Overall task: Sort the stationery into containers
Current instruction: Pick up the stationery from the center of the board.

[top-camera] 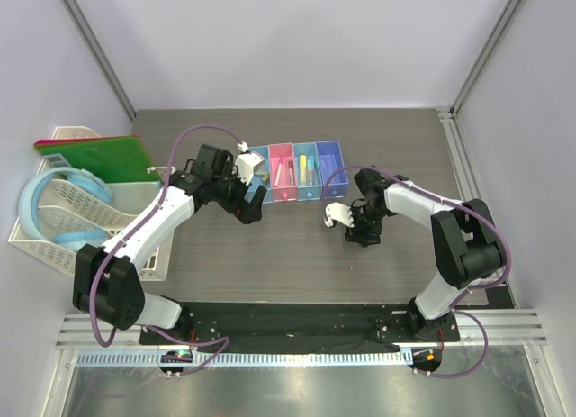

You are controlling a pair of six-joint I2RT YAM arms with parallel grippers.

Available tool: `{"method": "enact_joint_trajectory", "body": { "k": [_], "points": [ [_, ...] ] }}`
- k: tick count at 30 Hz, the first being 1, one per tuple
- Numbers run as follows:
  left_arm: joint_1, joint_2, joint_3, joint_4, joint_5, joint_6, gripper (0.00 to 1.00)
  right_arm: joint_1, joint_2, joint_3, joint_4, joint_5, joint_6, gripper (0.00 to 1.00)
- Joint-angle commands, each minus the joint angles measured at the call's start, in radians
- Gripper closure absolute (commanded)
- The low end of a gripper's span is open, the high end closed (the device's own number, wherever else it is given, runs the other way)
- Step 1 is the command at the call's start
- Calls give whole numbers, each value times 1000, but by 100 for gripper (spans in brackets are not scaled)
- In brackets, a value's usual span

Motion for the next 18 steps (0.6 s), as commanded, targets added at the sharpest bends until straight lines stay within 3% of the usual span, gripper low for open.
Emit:
{"method": "enact_joint_trajectory", "body": {
  "k": [1,4,5,6,13,18],
  "points": [
    [5,-10,39,-11,1,4,0,4,20,-35,29,-23,25,48],
    [5,-13,38,-11,4,5,0,4,10,-55,37,-19,44,72],
    [5,-15,38,-11,6,5,0,4,4,-59,41,-19,59,85],
    [5,-13,38,-12,6,10,0,4,-13,-60,44,-19,71,88],
    [5,-18,33,-15,-5,24,0,4,-185,5,31,-49,191,89],
    [5,-15,36,-12,-17,30,0,4,-228,152,38,-83,257,88]
  ]
}}
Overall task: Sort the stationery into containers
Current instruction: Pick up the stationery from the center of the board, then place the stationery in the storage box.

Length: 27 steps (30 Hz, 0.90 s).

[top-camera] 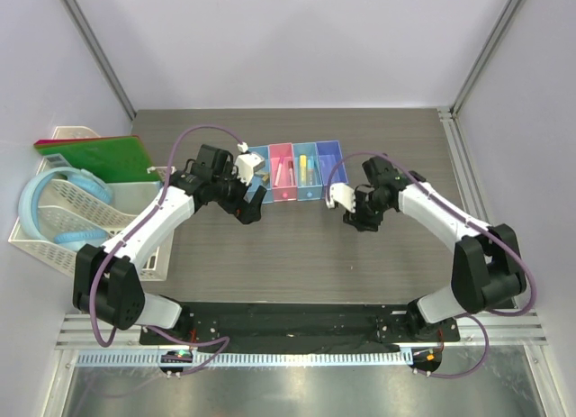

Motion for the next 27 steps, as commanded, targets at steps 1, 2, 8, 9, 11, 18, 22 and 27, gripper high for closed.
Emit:
{"method": "enact_joint_trajectory", "body": {
  "k": [1,2,8,9,11,18,22,27],
  "points": [
    [5,-15,39,-7,-15,22,0,4,-55,160,49,-52,107,88],
    [5,-12,42,-7,-10,22,0,4,-34,201,64,-49,122,88],
    [5,-2,50,-7,-10,13,0,7,107,336,260,52,208,88],
    [5,-1,50,-8,-10,14,0,7,165,358,273,66,218,88],
    [5,-1,50,-11,-19,20,0,7,219,414,322,95,237,88],
    [6,5,50,-13,-30,25,0,9,409,566,389,128,271,88],
    [6,13,55,-16,-35,27,0,7,495,623,399,149,261,87],
    [8,24,64,-17,-36,28,0,18,528,628,400,132,254,85]
  ]
}}
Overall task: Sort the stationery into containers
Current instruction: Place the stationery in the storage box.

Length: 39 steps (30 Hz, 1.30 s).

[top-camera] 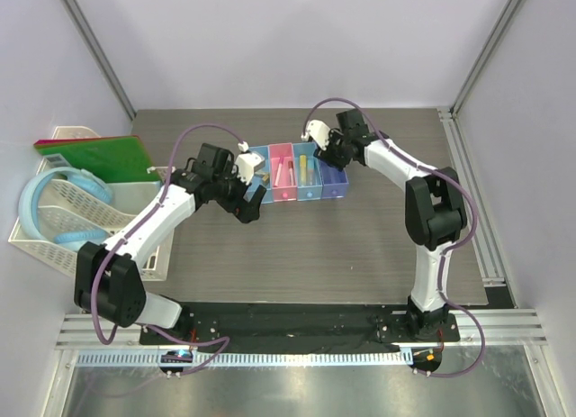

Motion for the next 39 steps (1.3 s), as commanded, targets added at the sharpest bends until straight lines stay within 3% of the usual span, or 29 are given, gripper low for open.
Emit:
{"method": "enact_joint_trajectory", "body": {
  "k": [1,7,10,11,18,24,39],
  "points": [
    [5,13,50,-10,-6,11,0,19,10,42,41,3,3,84],
    [7,28,73,-16,-6,12,0,23,23,22,39,8,5,73],
    [7,34,79,-17,-6,12,0,26,15,9,38,24,3,55],
    [7,36,81,-17,-6,14,0,26,10,5,35,34,2,45],
    [7,54,108,-8,-1,17,0,26,-43,-24,35,64,14,30],
    [7,108,138,50,-27,46,0,28,-120,-54,38,81,77,28],
    [12,338,303,231,-316,127,0,28,-215,-169,67,133,115,28]
  ]
}}
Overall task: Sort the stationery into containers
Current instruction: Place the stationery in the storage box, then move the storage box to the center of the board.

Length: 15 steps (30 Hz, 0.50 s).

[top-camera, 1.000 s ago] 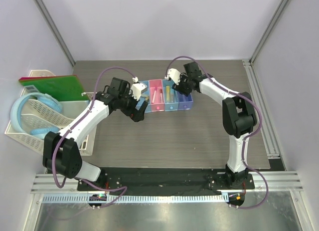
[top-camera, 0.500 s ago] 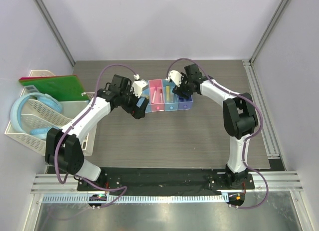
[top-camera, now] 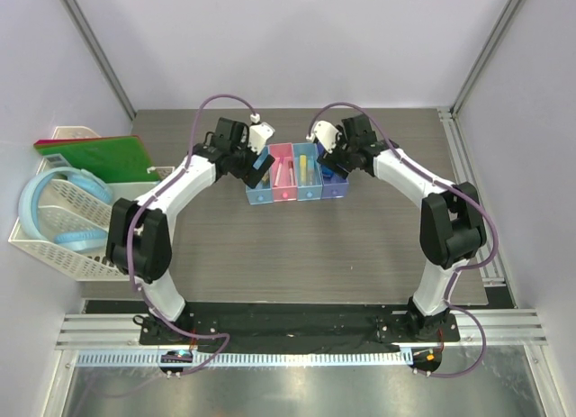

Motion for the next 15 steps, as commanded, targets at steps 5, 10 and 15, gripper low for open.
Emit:
{"method": "enact_joint_trajectory", "body": {
  "k": [5,10,15],
  "points": [
    [9,94,32,92,-86,47,0,5,1,-25,52,1,58,28],
    [9,129,8,107,-70,55,0,11,-6,-79,75,3,66,28],
    [9,158,5,105,-55,52,0,14,-25,-149,98,6,72,28]
  ]
}}
